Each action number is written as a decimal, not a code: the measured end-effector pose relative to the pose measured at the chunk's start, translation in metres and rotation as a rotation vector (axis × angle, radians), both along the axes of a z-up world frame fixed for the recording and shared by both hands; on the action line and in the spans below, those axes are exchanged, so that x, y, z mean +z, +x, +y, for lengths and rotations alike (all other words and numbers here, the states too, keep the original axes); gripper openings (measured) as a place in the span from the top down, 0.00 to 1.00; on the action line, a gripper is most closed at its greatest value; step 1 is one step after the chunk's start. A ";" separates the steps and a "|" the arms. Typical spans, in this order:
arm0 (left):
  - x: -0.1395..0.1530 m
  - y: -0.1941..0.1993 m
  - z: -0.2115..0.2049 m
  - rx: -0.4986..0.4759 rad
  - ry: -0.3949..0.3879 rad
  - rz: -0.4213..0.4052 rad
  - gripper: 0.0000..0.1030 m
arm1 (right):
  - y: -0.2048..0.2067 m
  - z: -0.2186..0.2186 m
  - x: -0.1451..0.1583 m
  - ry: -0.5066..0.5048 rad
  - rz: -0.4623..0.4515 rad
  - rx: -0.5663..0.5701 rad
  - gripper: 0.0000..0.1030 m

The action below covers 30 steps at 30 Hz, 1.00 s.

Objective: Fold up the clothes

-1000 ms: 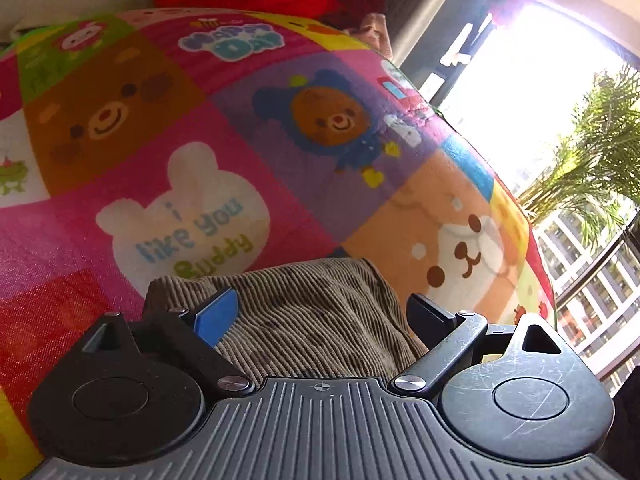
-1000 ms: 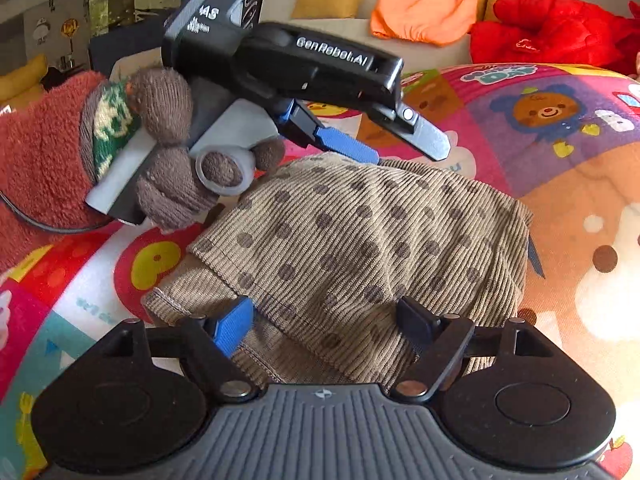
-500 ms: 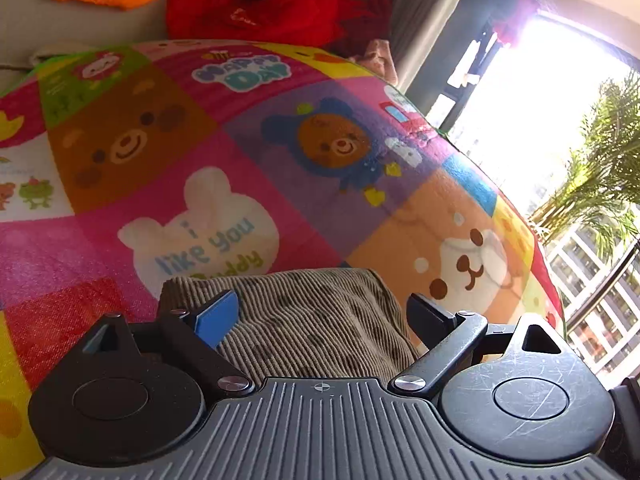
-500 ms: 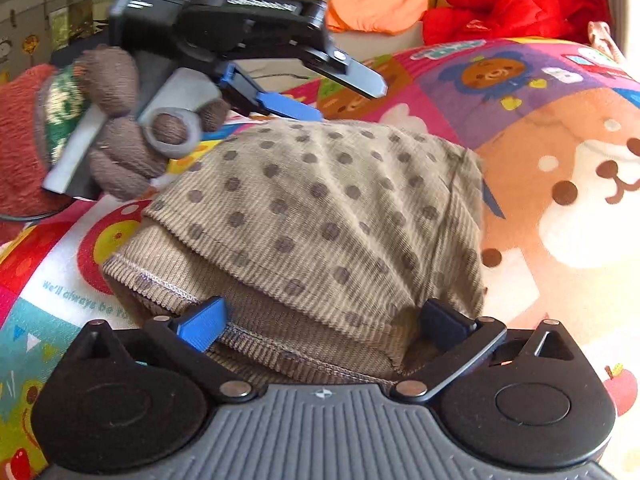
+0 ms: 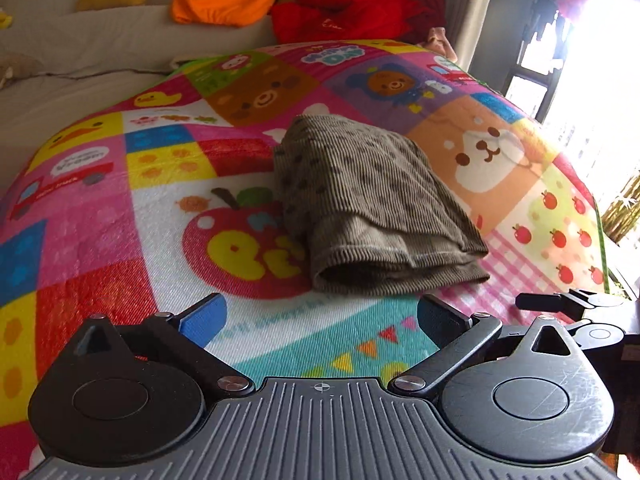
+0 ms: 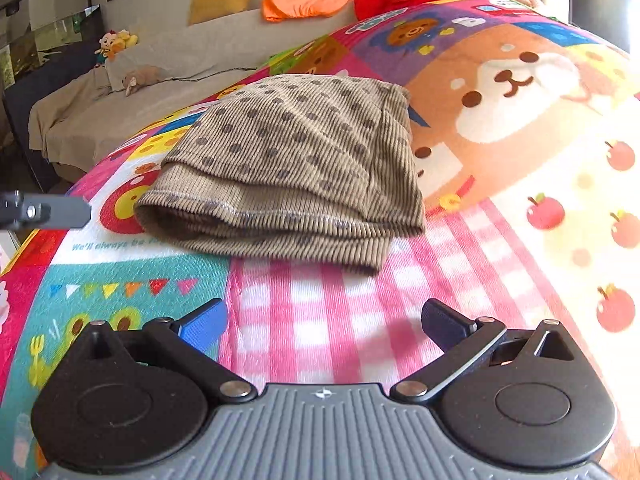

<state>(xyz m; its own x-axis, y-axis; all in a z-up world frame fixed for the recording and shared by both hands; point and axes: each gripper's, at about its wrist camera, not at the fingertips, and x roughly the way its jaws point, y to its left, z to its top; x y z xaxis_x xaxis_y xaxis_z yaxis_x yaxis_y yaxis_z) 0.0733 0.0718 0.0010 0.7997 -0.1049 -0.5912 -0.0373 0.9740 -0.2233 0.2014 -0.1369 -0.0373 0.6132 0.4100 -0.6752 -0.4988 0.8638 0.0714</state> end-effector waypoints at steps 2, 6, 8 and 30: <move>-0.007 -0.011 -0.008 0.007 0.008 0.006 0.00 | -0.015 -0.006 0.001 -0.002 0.000 -0.021 0.00; -0.022 -0.021 -0.019 0.041 0.045 0.013 0.00 | -0.038 -0.016 0.001 -0.008 -0.008 -0.069 0.00; -0.028 -0.023 -0.025 0.049 0.081 0.024 0.00 | -0.044 -0.020 0.000 -0.003 -0.016 -0.093 0.00; -0.033 -0.014 -0.045 0.041 0.220 0.077 0.00 | -0.043 -0.031 -0.001 0.078 -0.013 -0.128 0.00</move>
<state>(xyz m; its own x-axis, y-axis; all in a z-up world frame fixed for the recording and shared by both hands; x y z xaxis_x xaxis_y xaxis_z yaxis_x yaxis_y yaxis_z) 0.0595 0.0268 -0.0316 0.7524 0.0646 -0.6555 -0.0863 0.9963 -0.0010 0.1586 -0.1676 -0.0383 0.6721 0.3786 -0.6363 -0.3862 0.9125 0.1350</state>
